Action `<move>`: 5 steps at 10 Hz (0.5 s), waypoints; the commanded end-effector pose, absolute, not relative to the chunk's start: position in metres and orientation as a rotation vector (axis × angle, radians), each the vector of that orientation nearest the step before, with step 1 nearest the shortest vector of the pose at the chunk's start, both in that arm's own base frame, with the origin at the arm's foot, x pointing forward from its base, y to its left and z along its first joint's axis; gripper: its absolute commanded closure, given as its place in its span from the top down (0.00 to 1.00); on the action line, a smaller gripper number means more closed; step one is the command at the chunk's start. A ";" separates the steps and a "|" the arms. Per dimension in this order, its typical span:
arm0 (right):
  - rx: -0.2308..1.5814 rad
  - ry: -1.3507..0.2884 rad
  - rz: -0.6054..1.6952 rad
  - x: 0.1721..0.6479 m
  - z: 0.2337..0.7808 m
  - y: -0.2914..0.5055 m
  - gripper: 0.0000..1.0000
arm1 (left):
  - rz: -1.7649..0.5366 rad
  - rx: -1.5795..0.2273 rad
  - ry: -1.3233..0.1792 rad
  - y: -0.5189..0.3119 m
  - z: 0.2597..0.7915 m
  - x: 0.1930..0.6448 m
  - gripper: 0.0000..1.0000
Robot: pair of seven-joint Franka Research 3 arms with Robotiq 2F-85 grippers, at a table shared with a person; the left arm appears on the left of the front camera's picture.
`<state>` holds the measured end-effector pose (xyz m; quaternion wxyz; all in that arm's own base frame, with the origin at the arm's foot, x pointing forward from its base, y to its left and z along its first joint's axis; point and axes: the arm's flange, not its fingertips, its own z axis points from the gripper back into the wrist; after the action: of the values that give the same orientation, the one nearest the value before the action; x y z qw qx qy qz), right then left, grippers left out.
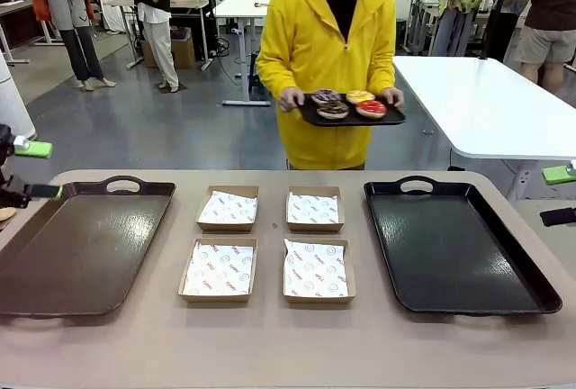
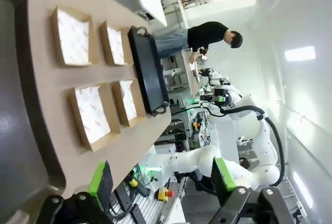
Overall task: Individually package the donuts and arrange them on the tray.
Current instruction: Pick up one Paper togo box.
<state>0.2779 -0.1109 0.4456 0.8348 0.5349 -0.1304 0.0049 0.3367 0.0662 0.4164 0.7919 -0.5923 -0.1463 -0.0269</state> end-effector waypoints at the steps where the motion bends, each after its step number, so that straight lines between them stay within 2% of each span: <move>1: 1.146 -0.283 0.055 0.276 0.449 -0.123 1.00 | -0.068 -1.256 -0.328 0.066 0.418 0.326 1.00; 5: 1.201 -0.253 0.106 0.263 0.459 -0.138 1.00 | -0.030 -1.264 -0.310 0.088 0.406 0.318 1.00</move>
<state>0.2637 -0.1301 0.4573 0.8202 0.5574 -0.1250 0.0326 0.3243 0.0900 0.4112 0.7955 -0.5891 -0.1419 -0.0034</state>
